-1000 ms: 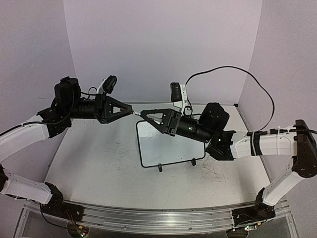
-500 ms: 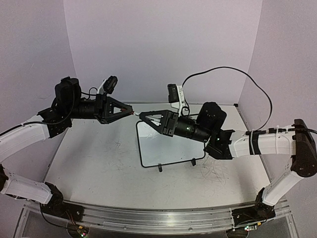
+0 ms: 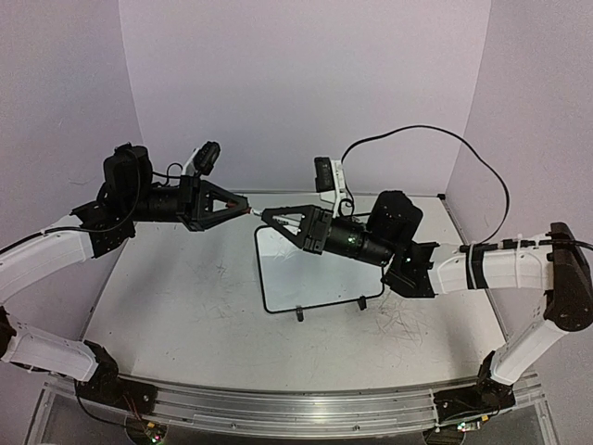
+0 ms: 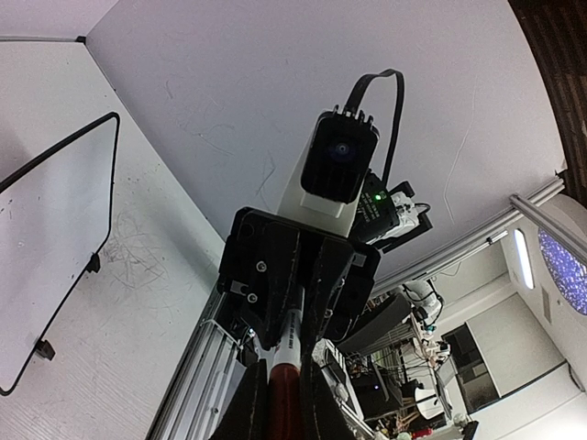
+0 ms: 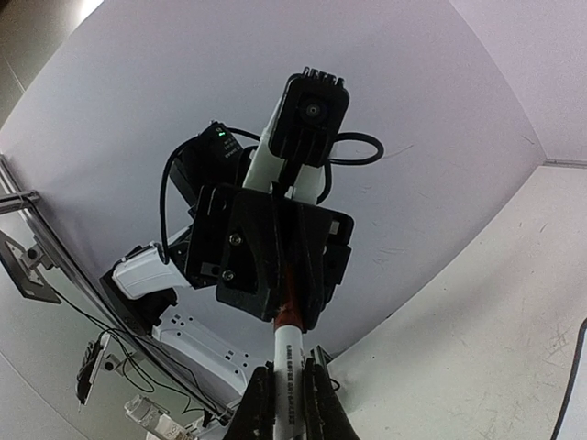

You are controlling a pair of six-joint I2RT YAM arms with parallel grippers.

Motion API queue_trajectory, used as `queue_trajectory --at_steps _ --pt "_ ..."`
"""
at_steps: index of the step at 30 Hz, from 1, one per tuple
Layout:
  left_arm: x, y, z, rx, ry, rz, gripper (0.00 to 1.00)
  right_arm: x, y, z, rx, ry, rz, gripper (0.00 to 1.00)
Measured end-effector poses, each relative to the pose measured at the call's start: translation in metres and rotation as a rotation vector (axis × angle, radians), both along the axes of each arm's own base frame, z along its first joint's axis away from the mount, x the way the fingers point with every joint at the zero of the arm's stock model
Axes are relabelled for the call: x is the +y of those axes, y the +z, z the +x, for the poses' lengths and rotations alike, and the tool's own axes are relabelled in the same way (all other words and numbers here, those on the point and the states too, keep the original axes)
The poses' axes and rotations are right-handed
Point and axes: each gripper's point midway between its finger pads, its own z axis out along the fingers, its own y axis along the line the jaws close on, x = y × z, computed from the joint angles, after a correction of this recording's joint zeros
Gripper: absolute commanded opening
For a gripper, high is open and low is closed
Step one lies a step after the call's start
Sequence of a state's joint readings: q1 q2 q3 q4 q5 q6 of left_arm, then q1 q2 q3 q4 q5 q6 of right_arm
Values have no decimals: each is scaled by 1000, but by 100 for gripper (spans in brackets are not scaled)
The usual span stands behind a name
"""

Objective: Write a sentence on the whiteboard
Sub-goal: Open the pen cap from the whiteboard marker, then place the pen cap at the center of the board.

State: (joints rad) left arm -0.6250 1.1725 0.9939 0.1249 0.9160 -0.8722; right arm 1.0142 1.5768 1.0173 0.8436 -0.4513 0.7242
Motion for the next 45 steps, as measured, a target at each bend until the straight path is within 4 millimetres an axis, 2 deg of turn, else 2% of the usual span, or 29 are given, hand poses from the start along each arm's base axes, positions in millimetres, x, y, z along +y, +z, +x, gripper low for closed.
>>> queue_trajectory --at_steps 6,10,16,20,25,30,37,45 --pt "0 -1 2 1 11 3 0 -2 -3 2 2 -15 -1 0" --pt "-1 -8 2 24 -2 21 0 -13 -14 1 10 -27 -13 0" --pt "37 -11 50 24 156 29 0 -65 -35 16 21 -120 -47 0" --pt "48 -23 62 29 216 90 0 -94 -45 20 15 -168 -71 0" --pt "61 -50 79 64 353 219 0 -122 -48 24 -14 -250 -134 0" --pt "82 -102 98 179 533 351 0 -149 -45 29 -70 -354 -201 0" --pt "122 -207 114 382 759 634 0 -177 -54 33 -135 -475 -340 0" --pt "157 -301 123 486 873 955 0 -202 -38 25 -229 -554 -375 0"
